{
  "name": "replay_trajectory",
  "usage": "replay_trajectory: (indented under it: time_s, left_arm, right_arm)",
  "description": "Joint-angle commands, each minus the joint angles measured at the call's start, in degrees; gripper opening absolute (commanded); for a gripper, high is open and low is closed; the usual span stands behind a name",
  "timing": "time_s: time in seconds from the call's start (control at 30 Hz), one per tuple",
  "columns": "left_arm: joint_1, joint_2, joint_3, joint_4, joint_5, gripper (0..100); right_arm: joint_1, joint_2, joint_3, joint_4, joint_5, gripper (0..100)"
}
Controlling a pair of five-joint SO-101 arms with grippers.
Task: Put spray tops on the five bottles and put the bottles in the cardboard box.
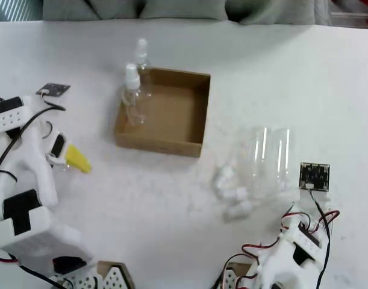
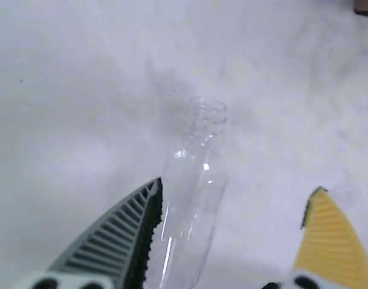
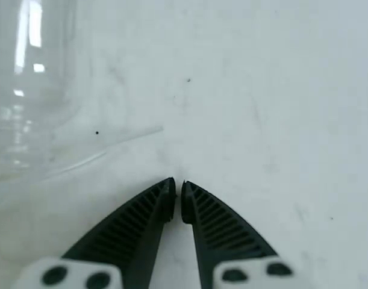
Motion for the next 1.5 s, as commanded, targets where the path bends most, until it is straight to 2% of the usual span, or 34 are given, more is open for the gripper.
replay_trajectory:
  time_s: [0.0, 0.1, 0.57, 0.83, 1.2, 1.37, 1.47]
  left_arm:
    - [0.0, -4.5, -3.3, 0.9, -0.8, 39]
    - [0.0, -5.1, -3.3, 0.9, -1.0, 38]
    - [0.4, -5.0, -0.4, 0.4, -13.7, 38]
    - [2.6, -5.1, 7.2, -7.9, -12.7, 38]
    - [2.2, -5.0, 8.0, -8.1, -12.8, 38]
    - [2.5, -5.1, 12.1, -8.7, -13.0, 38]
    - [2.5, -5.1, 14.7, -12.0, -13.0, 38]
  right_arm:
    - [0.0, -0.6, 0.5, 0.5, 0.4, 1.7]
    - [0.0, -0.6, 0.5, 0.5, 0.4, 1.7]
    - [0.0, -0.6, 0.5, 0.5, 0.4, 1.7]
    - [0.0, -0.5, 0.5, 0.5, 0.4, 1.7]
    - [0.0, -0.4, 0.5, 0.5, 0.4, 1.7]
    - [0.0, -0.4, 0.5, 0.5, 0.4, 1.7]
    - [0.0, -0.4, 0.5, 0.5, 0.4, 1.7]
